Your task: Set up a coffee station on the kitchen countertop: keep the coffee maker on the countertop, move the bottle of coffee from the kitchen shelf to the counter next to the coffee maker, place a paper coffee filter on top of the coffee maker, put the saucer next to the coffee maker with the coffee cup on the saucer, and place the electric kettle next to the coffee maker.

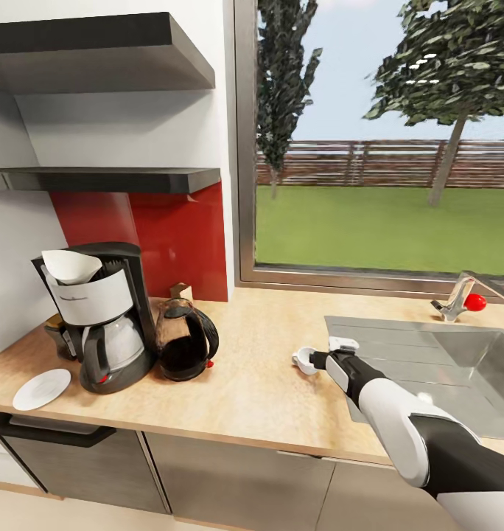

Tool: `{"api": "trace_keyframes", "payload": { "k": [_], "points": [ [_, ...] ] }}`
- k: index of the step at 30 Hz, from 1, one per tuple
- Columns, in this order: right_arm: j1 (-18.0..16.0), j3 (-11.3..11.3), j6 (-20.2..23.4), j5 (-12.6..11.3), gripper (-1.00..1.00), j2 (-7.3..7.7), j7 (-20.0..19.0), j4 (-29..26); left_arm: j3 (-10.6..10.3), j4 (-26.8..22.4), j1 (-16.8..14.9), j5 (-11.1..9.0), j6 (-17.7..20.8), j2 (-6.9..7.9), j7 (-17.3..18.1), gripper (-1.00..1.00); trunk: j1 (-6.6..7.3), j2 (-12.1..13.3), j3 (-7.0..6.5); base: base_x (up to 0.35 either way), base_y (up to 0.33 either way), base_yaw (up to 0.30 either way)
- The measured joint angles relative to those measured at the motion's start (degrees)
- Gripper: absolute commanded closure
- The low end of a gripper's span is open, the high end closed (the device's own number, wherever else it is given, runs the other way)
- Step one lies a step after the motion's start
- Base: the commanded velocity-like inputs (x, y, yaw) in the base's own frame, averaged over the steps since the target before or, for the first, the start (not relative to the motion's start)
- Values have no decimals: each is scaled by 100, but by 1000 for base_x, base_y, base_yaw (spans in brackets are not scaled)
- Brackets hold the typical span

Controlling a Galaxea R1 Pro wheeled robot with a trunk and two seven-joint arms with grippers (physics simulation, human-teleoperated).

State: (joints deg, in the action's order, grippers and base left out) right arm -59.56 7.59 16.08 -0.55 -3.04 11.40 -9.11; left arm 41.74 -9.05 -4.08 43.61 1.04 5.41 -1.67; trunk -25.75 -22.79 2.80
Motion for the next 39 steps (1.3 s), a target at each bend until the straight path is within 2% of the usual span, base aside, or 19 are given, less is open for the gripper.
{"api": "trace_keyframes", "payload": {
  "k": [23,24,28,30,39],
  "points": [
    [113,0,-1,8,-100,-2,0,0,1,0,35,0,0,9,1,-100,0,0,0,0,1,0],
    [114,0,-1,8,100,-3,0,0,1,0,35,0,0,8,1,-100,0,0,0,0,110,0],
    [123,-1,0,7,100,-4,-1,0,0,0,35,5,0,5,2,-100,0,0,0,0,36,0],
    [124,-34,9,107,100,1,10,-27,0,0,36,3,0,5,3,-100,1,-4,-2,0,2,0],
    [123,-25,7,81,100,-3,8,-81,0,0,36,2,0,5,8,-100,1,-3,-1,0,0,0]
  ]
}}
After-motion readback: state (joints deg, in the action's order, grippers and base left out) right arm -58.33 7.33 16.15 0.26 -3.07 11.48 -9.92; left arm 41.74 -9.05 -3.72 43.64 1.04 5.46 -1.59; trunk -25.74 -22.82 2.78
